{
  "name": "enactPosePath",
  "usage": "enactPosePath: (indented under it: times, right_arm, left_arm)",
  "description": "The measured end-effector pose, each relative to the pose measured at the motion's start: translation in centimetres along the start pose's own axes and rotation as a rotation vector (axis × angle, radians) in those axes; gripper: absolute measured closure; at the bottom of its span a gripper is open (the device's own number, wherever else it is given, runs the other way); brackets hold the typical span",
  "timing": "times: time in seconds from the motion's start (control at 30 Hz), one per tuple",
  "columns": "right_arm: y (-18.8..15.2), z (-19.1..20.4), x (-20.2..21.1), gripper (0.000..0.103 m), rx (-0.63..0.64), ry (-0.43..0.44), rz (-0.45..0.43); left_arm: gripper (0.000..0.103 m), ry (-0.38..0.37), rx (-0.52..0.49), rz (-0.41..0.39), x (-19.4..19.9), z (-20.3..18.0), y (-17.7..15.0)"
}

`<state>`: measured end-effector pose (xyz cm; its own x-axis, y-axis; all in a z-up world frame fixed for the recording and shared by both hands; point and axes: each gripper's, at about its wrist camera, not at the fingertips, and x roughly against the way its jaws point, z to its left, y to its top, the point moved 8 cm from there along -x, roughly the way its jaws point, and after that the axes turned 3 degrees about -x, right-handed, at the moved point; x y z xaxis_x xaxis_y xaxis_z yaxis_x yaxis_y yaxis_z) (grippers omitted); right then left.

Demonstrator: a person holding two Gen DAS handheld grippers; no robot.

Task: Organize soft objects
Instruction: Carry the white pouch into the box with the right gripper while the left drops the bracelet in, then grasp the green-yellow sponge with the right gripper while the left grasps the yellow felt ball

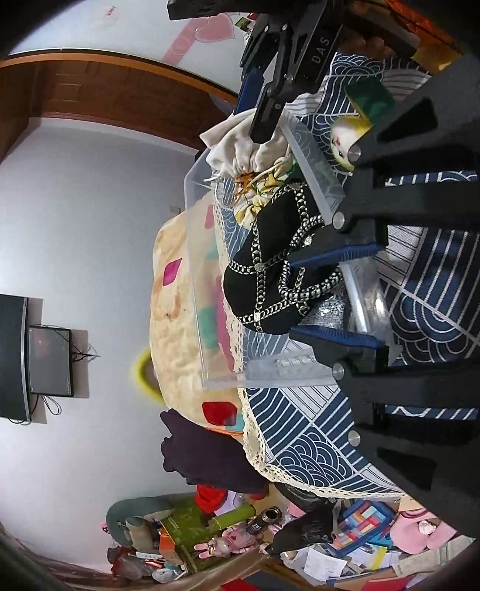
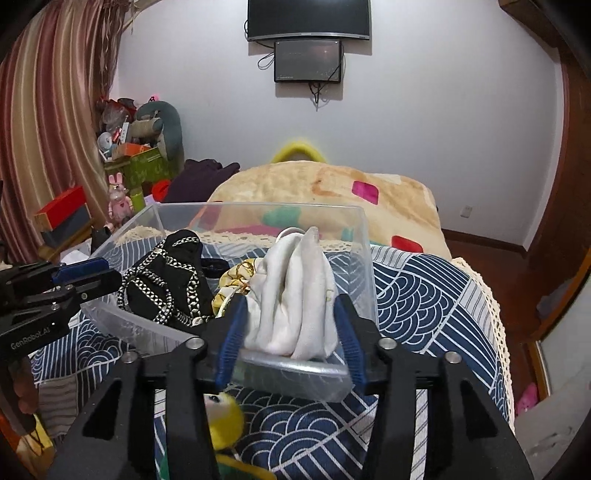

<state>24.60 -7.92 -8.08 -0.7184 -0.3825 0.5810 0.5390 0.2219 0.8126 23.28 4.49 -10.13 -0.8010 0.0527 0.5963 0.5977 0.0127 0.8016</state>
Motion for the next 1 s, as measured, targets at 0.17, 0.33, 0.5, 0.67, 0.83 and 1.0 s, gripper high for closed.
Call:
enactPosePath:
  times: [0.17, 0.33, 0.5, 0.67, 0.83, 1.0]
  right_arm:
    - [0.2, 0.1, 1.0, 0.045, 0.005, -0.010, -0.017]
    - [0.9, 0.2, 2.6, 0.033, 0.007, -0.021, -0.055]
    - [1.0, 0.1, 4.2, 0.020, -0.007, -0.017, -0.087]
    - [0.6, 0.6, 4.8, 0.019, 0.001, -0.003, -0.083]
    - [-0.8, 1.1, 4.8, 0.019, -0.006, 0.021, -0.057]
    - [-3.9, 1.5, 4.0, 0.019, -0.028, 0.044, 0.010]
  left_arm:
    - [0.053, 0.000, -0.003, -0.017, 1.3, -0.4, 0.1]
    - [0.039, 0.005, -0.013, -0.045, 2.9, -0.8, 0.5]
    - [0.022, 0.021, -0.010, -0.078, 4.6, -1.1, 0.5]
    - [0.012, 0.020, -0.007, -0.073, 5.4, -1.7, -0.4]
    - [0.010, 0.002, 0.005, -0.041, 5.2, -2.0, -1.7]
    - [0.010, -0.012, 0.022, 0.010, 4.3, -2.2, -3.6]
